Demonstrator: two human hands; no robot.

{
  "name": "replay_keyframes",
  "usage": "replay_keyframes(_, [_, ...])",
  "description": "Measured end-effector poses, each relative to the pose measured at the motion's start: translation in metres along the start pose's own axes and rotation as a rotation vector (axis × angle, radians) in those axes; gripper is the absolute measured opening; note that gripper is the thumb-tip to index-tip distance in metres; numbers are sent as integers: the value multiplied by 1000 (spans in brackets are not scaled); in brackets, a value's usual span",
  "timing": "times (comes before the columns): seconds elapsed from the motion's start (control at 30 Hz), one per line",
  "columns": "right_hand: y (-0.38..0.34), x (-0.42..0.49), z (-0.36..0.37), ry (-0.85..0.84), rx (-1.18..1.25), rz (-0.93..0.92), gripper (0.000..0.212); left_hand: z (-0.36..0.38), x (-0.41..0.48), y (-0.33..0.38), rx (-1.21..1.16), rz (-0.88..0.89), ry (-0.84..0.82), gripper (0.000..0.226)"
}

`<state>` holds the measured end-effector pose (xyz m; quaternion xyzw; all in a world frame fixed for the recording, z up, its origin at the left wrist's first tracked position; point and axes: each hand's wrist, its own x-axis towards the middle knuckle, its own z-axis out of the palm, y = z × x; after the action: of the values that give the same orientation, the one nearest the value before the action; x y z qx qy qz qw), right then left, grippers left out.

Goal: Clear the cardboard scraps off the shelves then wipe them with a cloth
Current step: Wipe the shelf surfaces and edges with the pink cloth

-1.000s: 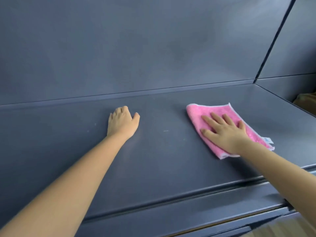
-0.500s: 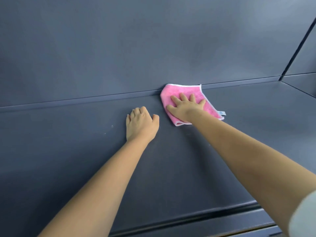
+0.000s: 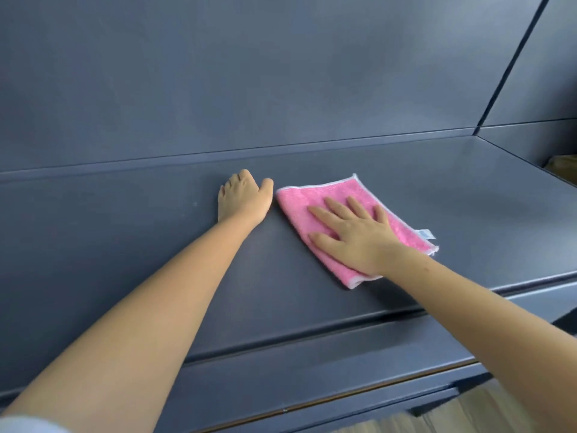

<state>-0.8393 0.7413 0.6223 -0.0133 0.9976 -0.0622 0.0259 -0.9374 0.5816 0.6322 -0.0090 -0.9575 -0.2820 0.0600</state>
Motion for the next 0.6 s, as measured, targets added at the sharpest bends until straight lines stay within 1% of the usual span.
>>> replay_keyframes(0.13, [36,-13,-10,-22,-10,165,58,-4,-1,3,-76,-38,-39,53])
replay_keyframes(0.27, [20,-2,-8,-4,-29,205,59,-16,0,1,-200,-93,-47,57])
replay_keyframes(0.33, [-1,3,-4,11,-27,163,60,-22,2,-7,-163,-78,-9,55])
replay_keyframes(0.47, [-40,-9,4,24,-20,4,62,-30,4,-32,12,-23,56,51])
replay_keyframes(0.6, [-46,-40,9,15,3,-106,63,-28,1,-46,63,-49,58,52])
